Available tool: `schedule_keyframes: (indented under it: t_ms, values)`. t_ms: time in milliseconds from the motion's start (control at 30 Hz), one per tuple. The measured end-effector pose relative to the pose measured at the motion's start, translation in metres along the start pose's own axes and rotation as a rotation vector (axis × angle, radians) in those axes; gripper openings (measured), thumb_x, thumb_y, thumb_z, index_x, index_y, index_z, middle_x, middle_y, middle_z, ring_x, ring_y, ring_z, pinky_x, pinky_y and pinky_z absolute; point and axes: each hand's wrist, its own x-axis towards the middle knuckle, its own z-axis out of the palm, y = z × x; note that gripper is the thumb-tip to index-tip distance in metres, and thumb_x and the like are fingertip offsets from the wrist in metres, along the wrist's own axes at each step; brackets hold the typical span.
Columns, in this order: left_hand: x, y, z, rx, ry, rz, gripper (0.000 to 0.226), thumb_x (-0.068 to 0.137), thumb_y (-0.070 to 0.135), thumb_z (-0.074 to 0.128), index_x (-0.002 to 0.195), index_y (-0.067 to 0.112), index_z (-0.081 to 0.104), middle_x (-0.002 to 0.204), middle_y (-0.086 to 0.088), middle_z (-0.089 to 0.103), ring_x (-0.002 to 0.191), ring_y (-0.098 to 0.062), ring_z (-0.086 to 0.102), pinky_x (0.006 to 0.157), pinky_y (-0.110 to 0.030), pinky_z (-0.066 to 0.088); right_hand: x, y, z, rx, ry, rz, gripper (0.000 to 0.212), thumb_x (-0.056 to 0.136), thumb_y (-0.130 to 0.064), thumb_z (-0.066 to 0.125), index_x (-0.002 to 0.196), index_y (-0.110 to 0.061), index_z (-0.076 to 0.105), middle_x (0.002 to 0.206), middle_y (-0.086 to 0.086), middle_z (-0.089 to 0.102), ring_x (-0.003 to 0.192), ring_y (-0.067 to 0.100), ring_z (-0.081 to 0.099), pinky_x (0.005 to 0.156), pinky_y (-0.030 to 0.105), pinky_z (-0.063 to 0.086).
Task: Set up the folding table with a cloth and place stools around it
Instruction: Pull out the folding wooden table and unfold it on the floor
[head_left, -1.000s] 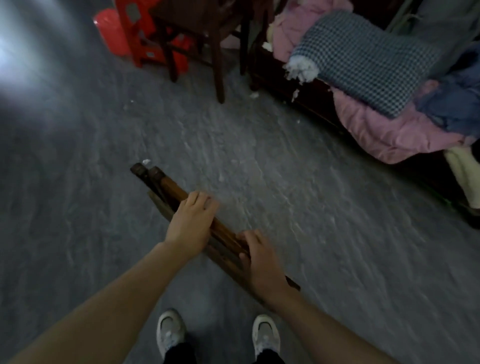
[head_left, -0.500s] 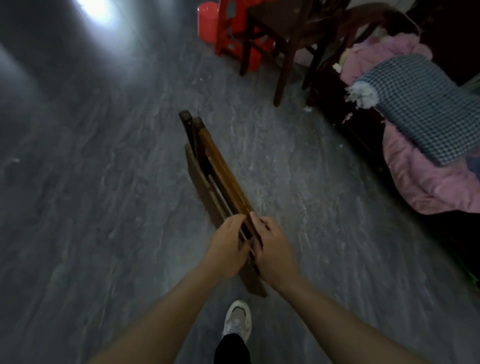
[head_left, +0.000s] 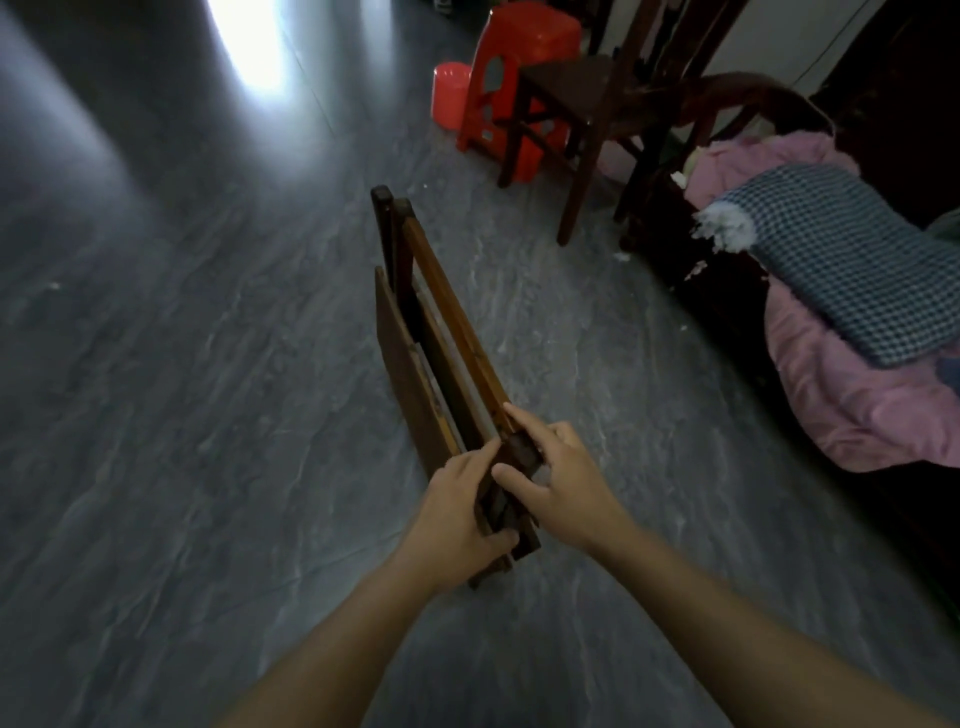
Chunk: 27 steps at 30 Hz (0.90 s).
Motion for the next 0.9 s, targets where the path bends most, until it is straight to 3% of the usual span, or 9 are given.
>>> schedule_keyframes:
  t_ms: [100,233,333,367,467,533,667,800,900]
  values:
    - [0.000,-0.016,0.020,0.010,0.104,0.052,0.112,0.065,0.046,0.083,0.153,0.038,0.013,0.145,0.008,0.035,0.132,-0.014,0.036,0.110,-0.037,0.037,0.006,0.015,0.009,-0.019,0.094,-0.102,0.067,0.085,-0.050,0.066,0.145,-0.041,0.038,0.109,-0.006,0.042,0.099,0.002,0.053,0.087,0.017,0.049]
    - [0.009,-0.030,0.040,0.039,0.271,0.149,0.113,0.061,0.054,0.083,0.150,0.043,0.015,0.145,0.014,0.035,0.134,-0.006,0.033,0.110,-0.025,0.032,0.008,0.026,0.020,0.090,0.127,-0.207,0.070,0.083,-0.054,0.069,0.144,-0.041,0.039,0.108,-0.013,0.042,0.096,-0.004,0.053,0.078,0.009,0.047]
    - [0.015,-0.037,0.049,0.073,0.371,0.241,0.111,0.060,0.059,0.080,0.146,0.055,0.011,0.139,0.038,0.027,0.132,0.006,0.030,0.107,-0.010,0.027,0.006,0.037,0.024,0.192,0.132,-0.296,0.072,0.081,-0.051,0.073,0.144,-0.038,0.042,0.111,-0.015,0.044,0.099,-0.009,0.053,0.076,0.008,0.046]
    - [0.015,-0.036,0.050,0.080,0.397,0.274,0.110,0.060,0.058,0.081,0.145,0.057,0.010,0.137,0.042,0.026,0.132,0.007,0.031,0.107,-0.011,0.028,0.004,0.040,0.024,0.223,0.132,-0.330,0.073,0.080,-0.050,0.075,0.144,-0.036,0.043,0.114,-0.014,0.045,0.101,-0.009,0.053,0.078,0.009,0.046]
    - [0.019,-0.037,0.055,0.078,0.451,0.357,0.102,0.063,0.051,0.084,0.146,0.046,0.025,0.136,0.033,0.039,0.130,-0.003,0.041,0.108,-0.037,0.041,-0.003,0.055,0.025,0.262,0.126,-0.417,0.082,0.073,-0.048,0.081,0.143,-0.030,0.042,0.124,-0.008,0.047,0.111,-0.002,0.052,0.089,0.023,0.050]
    - [0.019,-0.041,0.060,0.065,0.488,0.384,0.097,0.065,0.052,0.084,0.145,0.043,0.030,0.135,0.027,0.043,0.128,-0.007,0.045,0.104,-0.045,0.044,-0.008,0.068,0.030,0.277,0.136,-0.478,0.094,0.066,-0.053,0.083,0.145,-0.027,0.040,0.130,-0.009,0.046,0.117,0.000,0.049,0.095,0.028,0.049]
    - [0.007,-0.062,0.084,0.095,0.530,0.365,0.100,0.068,0.057,0.080,0.149,0.041,0.024,0.139,0.022,0.042,0.130,-0.008,0.043,0.104,-0.042,0.044,-0.013,0.099,0.049,0.284,0.126,-0.583,0.107,0.061,-0.054,0.084,0.150,-0.031,0.030,0.140,-0.014,0.041,0.128,0.001,0.044,0.101,0.025,0.046]
    - [-0.014,-0.087,0.122,0.154,0.493,0.244,0.114,0.060,0.056,0.082,0.150,0.043,0.013,0.145,0.020,0.032,0.135,-0.001,0.031,0.107,-0.024,0.032,-0.022,0.134,0.066,0.242,-0.002,-0.546,0.123,0.062,-0.048,0.089,0.152,-0.049,0.006,0.148,-0.019,0.030,0.136,-0.001,0.037,0.102,0.021,0.042]
    - [-0.023,-0.097,0.155,0.103,0.515,0.106,0.118,0.058,0.042,0.083,0.151,0.037,0.011,0.148,0.012,0.029,0.137,-0.005,0.030,0.111,-0.028,0.034,-0.031,0.159,0.075,0.130,-0.070,-0.541,0.121,0.067,-0.040,0.088,0.153,-0.048,0.002,0.152,-0.024,0.019,0.140,-0.005,0.025,0.111,0.027,0.037]
